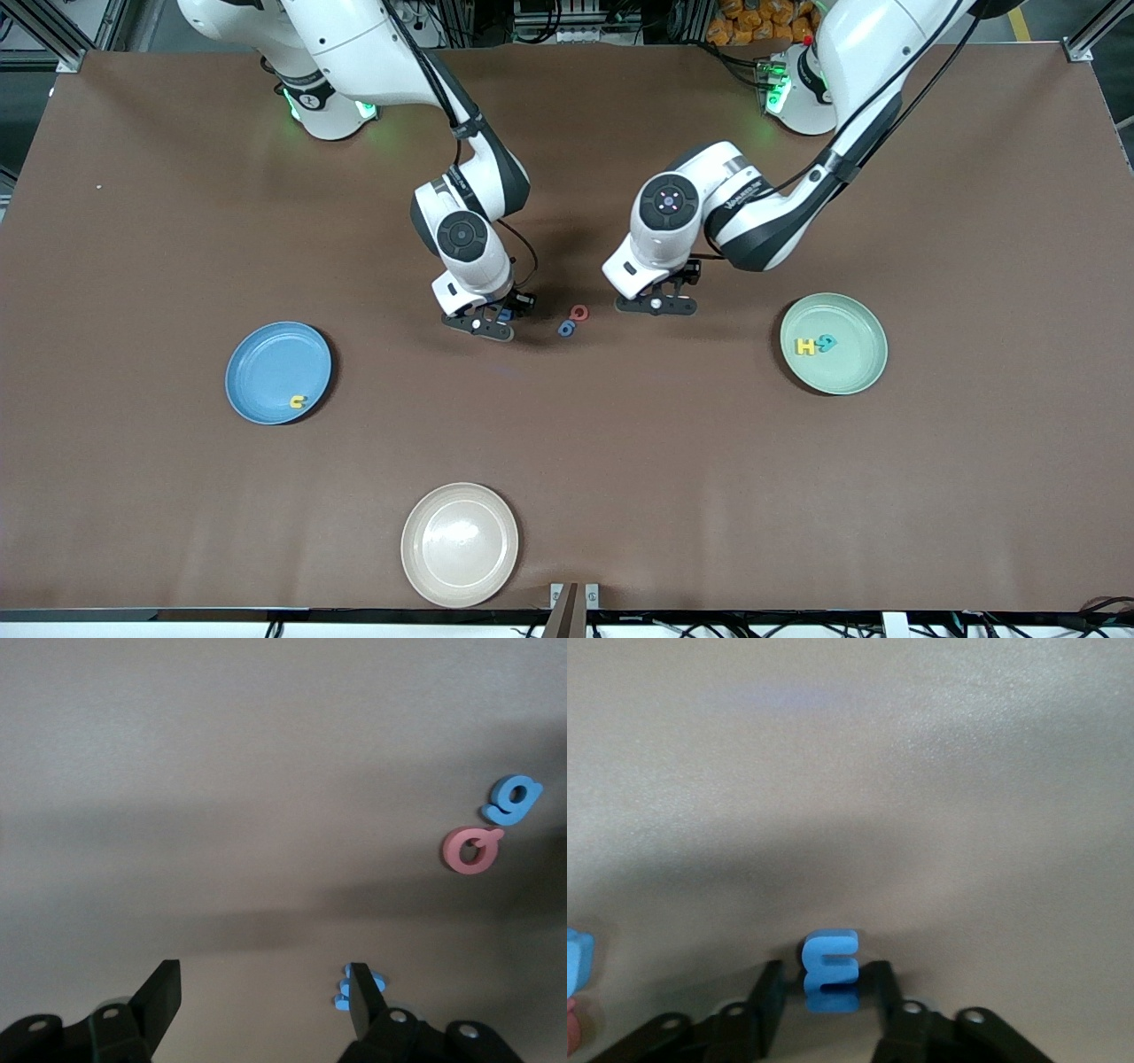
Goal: Sort upper and lower case letters into plates
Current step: 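Grasp the blue e with the right gripper while the left gripper withdraws, then place the blue e on the blue plate with the right gripper, then grasp the blue M with the left gripper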
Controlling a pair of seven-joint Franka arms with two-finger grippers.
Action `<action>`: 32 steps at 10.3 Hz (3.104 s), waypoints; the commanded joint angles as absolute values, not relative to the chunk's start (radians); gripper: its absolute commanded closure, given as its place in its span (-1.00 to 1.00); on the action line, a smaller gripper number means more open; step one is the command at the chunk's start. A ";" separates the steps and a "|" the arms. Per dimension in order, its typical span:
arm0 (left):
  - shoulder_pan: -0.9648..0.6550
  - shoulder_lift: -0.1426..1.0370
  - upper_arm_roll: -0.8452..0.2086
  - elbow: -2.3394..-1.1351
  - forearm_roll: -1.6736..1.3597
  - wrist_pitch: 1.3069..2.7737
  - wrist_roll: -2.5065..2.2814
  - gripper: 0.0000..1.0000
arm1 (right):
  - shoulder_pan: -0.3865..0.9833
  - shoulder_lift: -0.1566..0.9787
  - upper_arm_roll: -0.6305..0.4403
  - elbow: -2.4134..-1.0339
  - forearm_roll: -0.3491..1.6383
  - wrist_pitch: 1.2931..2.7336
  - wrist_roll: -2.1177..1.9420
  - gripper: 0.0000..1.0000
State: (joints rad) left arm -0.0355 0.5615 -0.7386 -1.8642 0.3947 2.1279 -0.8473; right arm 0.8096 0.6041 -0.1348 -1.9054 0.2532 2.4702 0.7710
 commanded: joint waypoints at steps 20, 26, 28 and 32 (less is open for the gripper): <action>-0.169 0.678 -0.724 -2.033 0.715 2.402 -1.127 -0.40 | 0.410 0.465 -0.380 -1.885 0.256 2.209 -0.039 1.00; -0.164 0.678 -0.719 -2.036 0.721 2.401 -1.129 0.29 | 0.380 0.469 -0.426 -1.885 0.258 2.197 -0.140 -1.00; -0.158 0.675 -0.718 -2.037 0.721 2.401 -1.127 0.89 | 0.388 0.469 -0.423 -1.885 0.261 2.198 -0.138 -1.00; -0.111 0.609 -0.716 -2.030 0.715 2.350 -1.129 1.00 | 0.461 0.466 -0.419 -1.887 0.264 2.194 -0.135 -1.00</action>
State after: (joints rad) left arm -0.1403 0.6669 -0.7121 -2.0199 0.6839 2.3840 -1.0914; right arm 0.4283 0.4919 -0.4186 -1.8756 0.2528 2.2055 -0.1261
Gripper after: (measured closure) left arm 0.656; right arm 0.000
